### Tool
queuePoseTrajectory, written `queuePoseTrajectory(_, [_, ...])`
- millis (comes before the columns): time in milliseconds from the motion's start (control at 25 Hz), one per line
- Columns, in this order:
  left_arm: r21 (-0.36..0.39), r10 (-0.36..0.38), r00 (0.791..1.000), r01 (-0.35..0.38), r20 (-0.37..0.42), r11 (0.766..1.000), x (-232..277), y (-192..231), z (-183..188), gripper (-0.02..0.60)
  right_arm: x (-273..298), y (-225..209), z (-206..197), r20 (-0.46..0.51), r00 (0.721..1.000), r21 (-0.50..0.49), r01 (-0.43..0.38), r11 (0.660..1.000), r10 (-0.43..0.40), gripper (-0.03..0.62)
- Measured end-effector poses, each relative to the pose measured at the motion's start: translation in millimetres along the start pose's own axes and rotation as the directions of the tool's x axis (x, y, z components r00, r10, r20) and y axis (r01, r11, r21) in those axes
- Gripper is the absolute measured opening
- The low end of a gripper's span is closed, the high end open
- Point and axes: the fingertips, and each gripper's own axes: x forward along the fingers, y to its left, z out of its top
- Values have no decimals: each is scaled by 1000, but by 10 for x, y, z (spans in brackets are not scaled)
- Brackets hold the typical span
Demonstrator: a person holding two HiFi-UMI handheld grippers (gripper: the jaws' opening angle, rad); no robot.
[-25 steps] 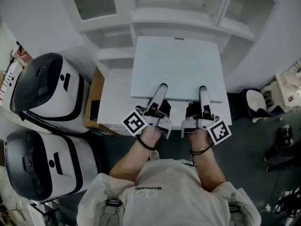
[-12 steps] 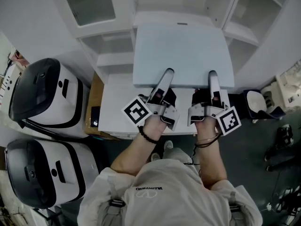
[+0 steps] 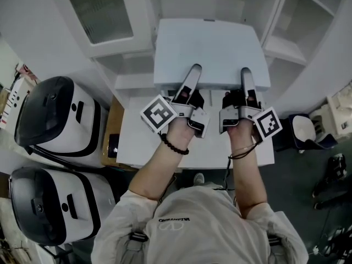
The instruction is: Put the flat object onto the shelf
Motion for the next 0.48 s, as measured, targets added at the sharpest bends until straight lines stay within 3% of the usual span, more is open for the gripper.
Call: queuePoseTrajectory(480, [22,90,996,-90,3,996,404,322,162,330,529,-253,92,-58,997,6,57,998,-57,341])
